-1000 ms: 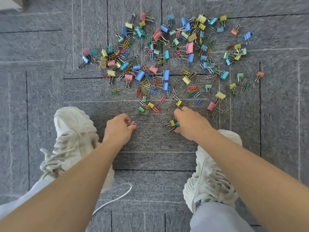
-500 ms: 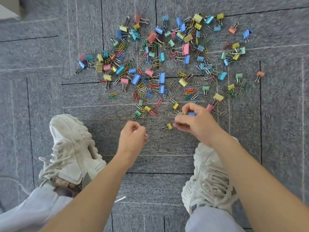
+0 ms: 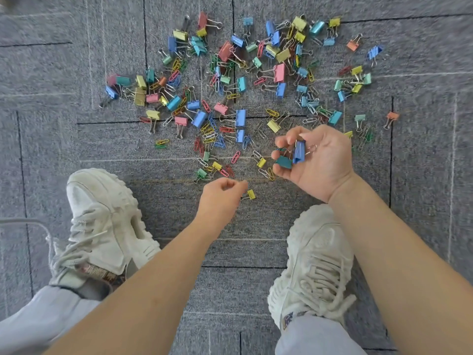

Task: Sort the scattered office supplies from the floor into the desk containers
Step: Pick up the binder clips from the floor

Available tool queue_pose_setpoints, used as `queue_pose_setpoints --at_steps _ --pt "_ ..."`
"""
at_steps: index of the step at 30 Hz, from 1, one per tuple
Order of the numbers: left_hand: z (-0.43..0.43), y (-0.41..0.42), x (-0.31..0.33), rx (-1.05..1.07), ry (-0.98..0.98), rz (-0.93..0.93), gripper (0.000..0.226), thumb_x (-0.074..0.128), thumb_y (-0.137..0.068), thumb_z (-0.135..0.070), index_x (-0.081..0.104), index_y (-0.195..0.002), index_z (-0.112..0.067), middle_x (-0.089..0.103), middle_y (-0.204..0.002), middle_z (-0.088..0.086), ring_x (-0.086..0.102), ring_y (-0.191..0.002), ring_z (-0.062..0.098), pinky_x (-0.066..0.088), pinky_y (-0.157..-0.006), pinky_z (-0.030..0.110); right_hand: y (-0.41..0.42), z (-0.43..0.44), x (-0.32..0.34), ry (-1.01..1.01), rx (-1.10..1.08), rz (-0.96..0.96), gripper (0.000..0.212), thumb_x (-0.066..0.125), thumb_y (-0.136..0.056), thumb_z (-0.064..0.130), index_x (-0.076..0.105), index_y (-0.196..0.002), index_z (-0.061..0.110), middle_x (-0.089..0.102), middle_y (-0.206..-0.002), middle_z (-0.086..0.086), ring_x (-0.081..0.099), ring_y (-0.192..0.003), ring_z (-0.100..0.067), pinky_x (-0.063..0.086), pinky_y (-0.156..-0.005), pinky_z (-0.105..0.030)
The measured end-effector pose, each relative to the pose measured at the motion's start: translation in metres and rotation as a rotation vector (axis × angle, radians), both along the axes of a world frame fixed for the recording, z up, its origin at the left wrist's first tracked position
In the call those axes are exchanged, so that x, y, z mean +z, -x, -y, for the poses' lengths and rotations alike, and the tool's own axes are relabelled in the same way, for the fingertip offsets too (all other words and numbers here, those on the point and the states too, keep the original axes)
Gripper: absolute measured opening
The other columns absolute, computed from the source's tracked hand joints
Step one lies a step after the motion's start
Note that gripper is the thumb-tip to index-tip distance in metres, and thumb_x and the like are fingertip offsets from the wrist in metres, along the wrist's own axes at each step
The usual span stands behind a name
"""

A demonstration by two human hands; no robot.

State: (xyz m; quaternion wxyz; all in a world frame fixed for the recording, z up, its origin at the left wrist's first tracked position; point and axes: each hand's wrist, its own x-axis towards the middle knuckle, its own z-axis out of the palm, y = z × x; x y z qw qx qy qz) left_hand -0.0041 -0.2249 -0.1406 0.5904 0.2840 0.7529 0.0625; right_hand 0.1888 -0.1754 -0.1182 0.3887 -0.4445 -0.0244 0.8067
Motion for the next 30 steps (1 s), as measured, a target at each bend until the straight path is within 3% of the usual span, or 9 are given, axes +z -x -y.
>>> queue_pose_setpoints --at_steps 3,7,13,16,19,21,24,26,30 --pt "-0.002 -0.007 -0.004 -0.292 -0.044 -0.188 0.033 0.073 -0.079 -0.056 0.06 -0.092 -0.029 0.065 -0.073 -0.005 0.05 -0.046 0.009 0.04 -0.049 0.023 0.006 -0.003 -0.005 0.094 0.049 0.181 0.023 0.052 -0.086 0.022 0.055 -0.066 0.011 0.056 -0.074 -0.005 0.055 -0.065 -0.02 0.045 -0.059 -0.031" --pt "-0.005 -0.011 -0.011 -0.431 -0.014 -0.343 0.037 0.077 -0.073 -0.058 0.055 -0.084 -0.03 0.065 -0.08 -0.007 0.066 -0.07 0.017 0.058 -0.067 0.037 0.015 -0.006 -0.015 -0.044 0.477 0.849 0.024 0.068 -0.089 0.029 0.061 -0.072 0.014 0.059 -0.061 0.002 0.055 -0.053 -0.014 0.044 -0.05 -0.029" --pt "-0.009 -0.023 -0.012 -0.476 -0.017 -0.386 0.024 0.077 -0.079 -0.047 0.06 -0.078 -0.03 0.066 -0.079 -0.008 0.064 -0.073 0.016 0.057 -0.071 0.035 0.037 -0.006 -0.031 -0.254 1.034 1.395 0.029 0.07 -0.083 0.053 0.058 -0.085 0.026 0.063 -0.075 0.005 0.063 -0.074 -0.024 0.053 -0.08 -0.047" --pt "-0.008 -0.023 -0.011 -0.515 -0.019 -0.358 0.025 0.075 -0.082 -0.043 0.059 -0.073 -0.027 0.065 -0.072 -0.007 0.063 -0.068 0.014 0.054 -0.064 0.032 0.046 -0.007 -0.032 -0.355 1.089 1.544 0.033 0.066 -0.089 0.049 0.057 -0.104 0.021 0.064 -0.088 0.002 0.061 -0.079 -0.025 0.037 -0.06 -0.03" --pt "-0.007 -0.018 -0.009 -0.433 -0.033 -0.254 0.029 0.071 -0.083 -0.035 0.056 -0.066 -0.018 0.064 -0.063 -0.004 0.062 -0.059 0.019 0.054 -0.058 0.032 0.045 -0.009 -0.03 -0.39 1.087 1.52 0.022 0.066 -0.09 0.04 0.057 -0.096 0.021 0.062 -0.085 0.003 0.058 -0.073 -0.022 0.022 -0.05 -0.025" --pt "-0.009 -0.011 -0.005 -0.276 -0.023 -0.138 0.027 0.066 -0.082 -0.025 0.05 -0.063 -0.015 0.053 -0.055 -0.002 0.048 -0.046 0.018 0.045 -0.05 0.026 0.04 -0.009 -0.033 -0.35 1.038 1.409 0.014 0.065 -0.087 0.034 0.056 -0.085 0.025 0.058 -0.077 0.006 0.054 -0.068 -0.02 0.033 -0.058 -0.026" --pt "-0.014 0.003 0.003 -0.024 0.027 0.04 0.02 0.058 -0.083 -0.01 0.047 -0.066 -0.012 0.052 -0.063 0.005 0.037 -0.052 0.017 0.031 -0.048 0.023 0.028 -0.007 -0.034 -0.288 0.843 1.172 0.022 0.06 -0.074 0.03 0.042 -0.064 0.024 0.048 -0.06 0.01 0.048 -0.06 -0.016 0.045 -0.082 -0.054" --pt "-0.015 0.012 0.005 0.167 0.072 0.111 0.022 0.051 -0.084 0.001 0.045 -0.067 -0.012 0.054 -0.065 0.008 0.044 -0.06 0.02 0.033 -0.05 0.026 0.019 -0.008 -0.027 -0.206 0.687 0.92 0.024 0.058 -0.076 0.017 0.039 -0.062 0.023 0.056 -0.066 -0.001 0.051 -0.057 -0.014 0.053 -0.07 -0.043" --pt "-0.022 0.028 0.014 0.426 0.099 0.268 0.026 0.041 -0.088 0.011 0.041 -0.076 -0.012 0.054 -0.061 0.005 0.052 -0.05 0.021 0.038 -0.04 0.025 0.004 -0.01 -0.014 -0.074 0.528 0.503 0.031 0.043 -0.079 -0.015 0.04 -0.074 0.015 0.068 -0.081 -0.011 0.045 -0.055 -0.019 0.033 -0.048 -0.026"
